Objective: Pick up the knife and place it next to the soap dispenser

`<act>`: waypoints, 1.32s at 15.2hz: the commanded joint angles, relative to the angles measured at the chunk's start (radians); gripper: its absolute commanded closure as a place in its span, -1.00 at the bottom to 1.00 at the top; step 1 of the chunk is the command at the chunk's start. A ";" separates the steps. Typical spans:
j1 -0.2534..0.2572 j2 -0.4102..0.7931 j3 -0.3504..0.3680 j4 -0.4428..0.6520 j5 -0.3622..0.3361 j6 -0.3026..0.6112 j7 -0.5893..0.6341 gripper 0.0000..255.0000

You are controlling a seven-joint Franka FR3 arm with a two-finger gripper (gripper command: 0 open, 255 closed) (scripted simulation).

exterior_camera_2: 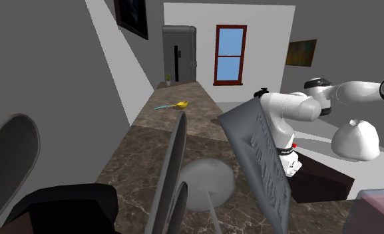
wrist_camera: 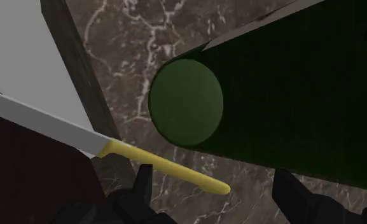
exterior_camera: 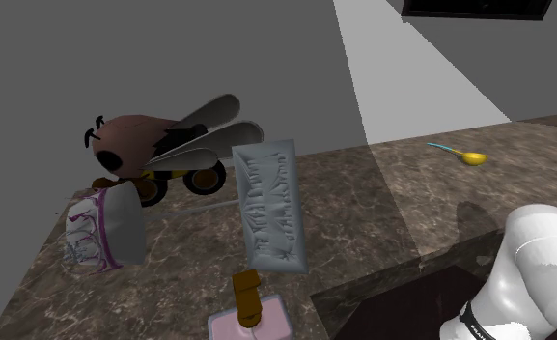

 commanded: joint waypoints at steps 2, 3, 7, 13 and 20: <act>0.151 -0.004 0.058 -0.103 0.105 0.060 -0.294 -1.00; 0.203 -0.003 0.075 -0.138 0.139 0.073 -0.393 -1.00; 0.405 0.011 0.132 -0.288 0.271 0.097 -0.812 -1.00; 0.431 0.039 0.224 -0.322 0.394 0.120 -0.981 -1.00; 0.396 0.054 0.290 -0.301 0.465 0.143 -1.002 -1.00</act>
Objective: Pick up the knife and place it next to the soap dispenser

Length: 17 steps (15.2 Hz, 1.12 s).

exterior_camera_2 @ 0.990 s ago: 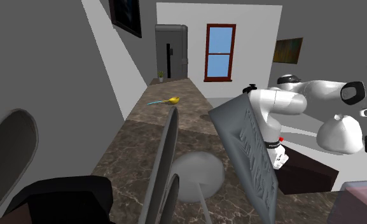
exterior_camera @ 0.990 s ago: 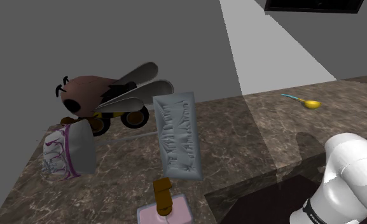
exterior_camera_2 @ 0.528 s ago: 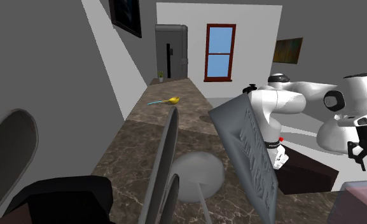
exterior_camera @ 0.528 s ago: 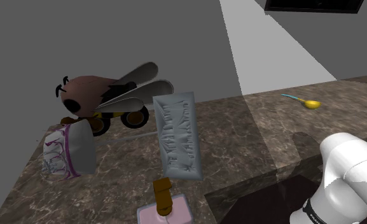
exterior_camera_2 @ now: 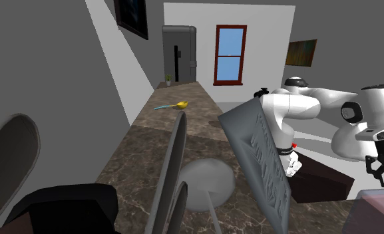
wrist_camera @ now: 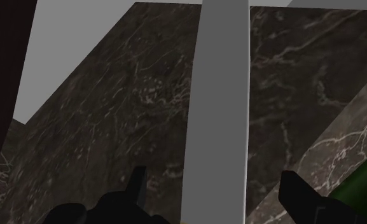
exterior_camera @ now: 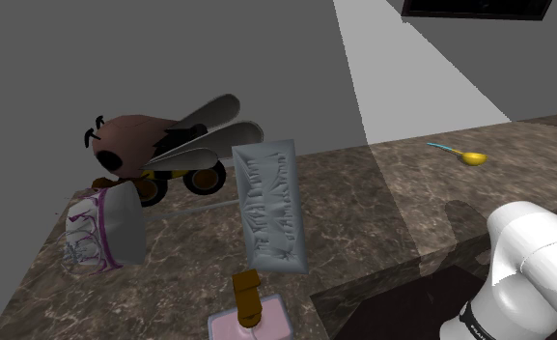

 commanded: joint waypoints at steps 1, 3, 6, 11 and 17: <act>-0.001 0.000 0.002 0.000 0.002 0.001 -0.001 -1.00; -0.001 0.000 0.002 0.000 0.002 0.001 -0.001 -1.00; -0.001 0.000 0.001 0.000 0.002 0.000 0.000 1.00; -0.001 0.000 0.001 0.000 0.002 0.000 -0.001 1.00; -0.008 -0.008 -0.060 0.005 -0.057 -0.022 0.002 1.00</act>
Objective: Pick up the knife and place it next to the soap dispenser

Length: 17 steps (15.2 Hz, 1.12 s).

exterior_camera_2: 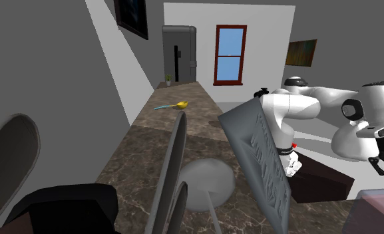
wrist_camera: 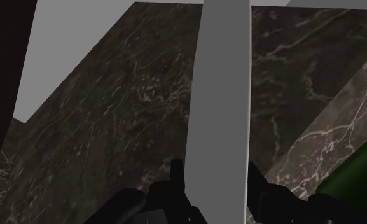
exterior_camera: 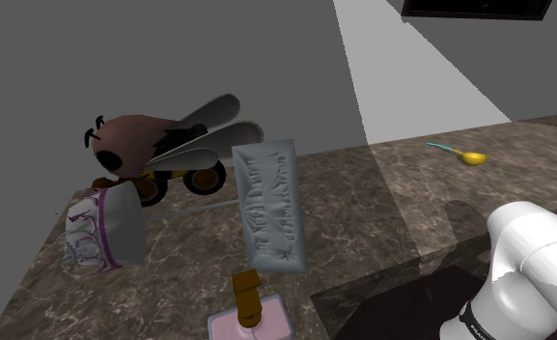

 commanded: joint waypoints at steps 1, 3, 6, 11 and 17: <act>-0.004 -0.005 -0.038 0.005 -0.037 -0.014 0.003 1.00; -0.011 -0.010 -0.079 0.010 -0.075 -0.029 0.004 1.00; -0.023 -0.015 -0.139 0.021 -0.131 -0.051 0.005 1.00; -0.049 -0.020 -0.235 0.045 -0.220 -0.087 0.005 1.00; -0.085 -0.016 -0.343 0.083 -0.318 -0.128 0.004 1.00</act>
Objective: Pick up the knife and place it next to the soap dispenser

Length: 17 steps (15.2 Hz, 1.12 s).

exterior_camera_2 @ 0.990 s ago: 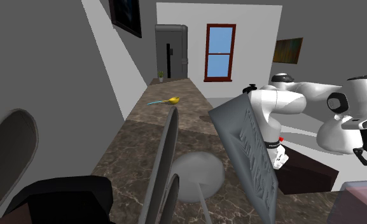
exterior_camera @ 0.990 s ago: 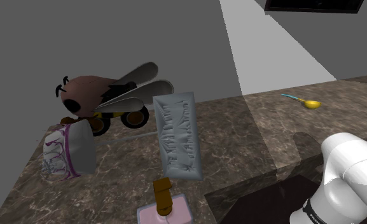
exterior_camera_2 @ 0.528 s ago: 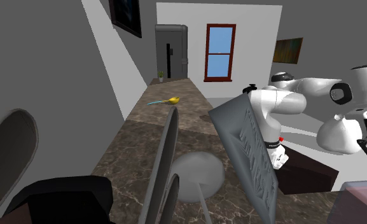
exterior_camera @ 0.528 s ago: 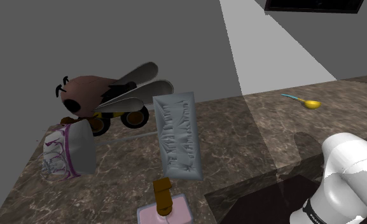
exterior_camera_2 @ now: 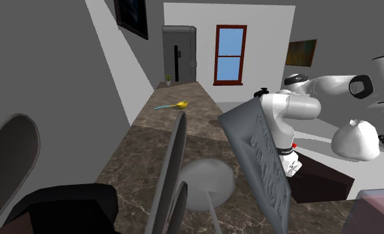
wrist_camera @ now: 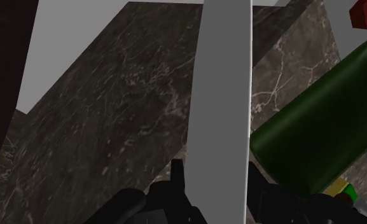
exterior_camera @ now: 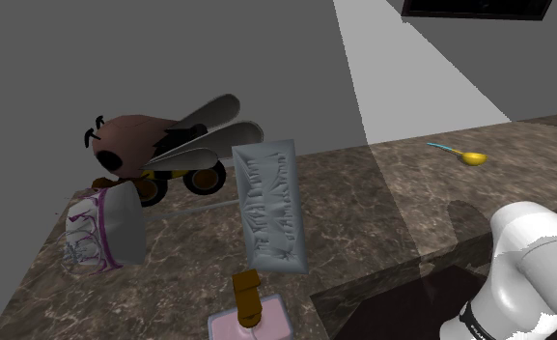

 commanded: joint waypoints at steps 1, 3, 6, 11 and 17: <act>-0.010 0.001 -0.035 0.014 -0.033 -0.014 0.003 1.00; -0.023 0.005 -0.068 0.030 -0.063 -0.027 0.002 1.00; -0.042 0.013 -0.116 0.055 -0.105 -0.046 0.002 1.00; -0.075 0.032 -0.190 0.101 -0.172 -0.077 0.002 1.00; -0.112 0.061 -0.268 0.162 -0.243 -0.113 0.004 1.00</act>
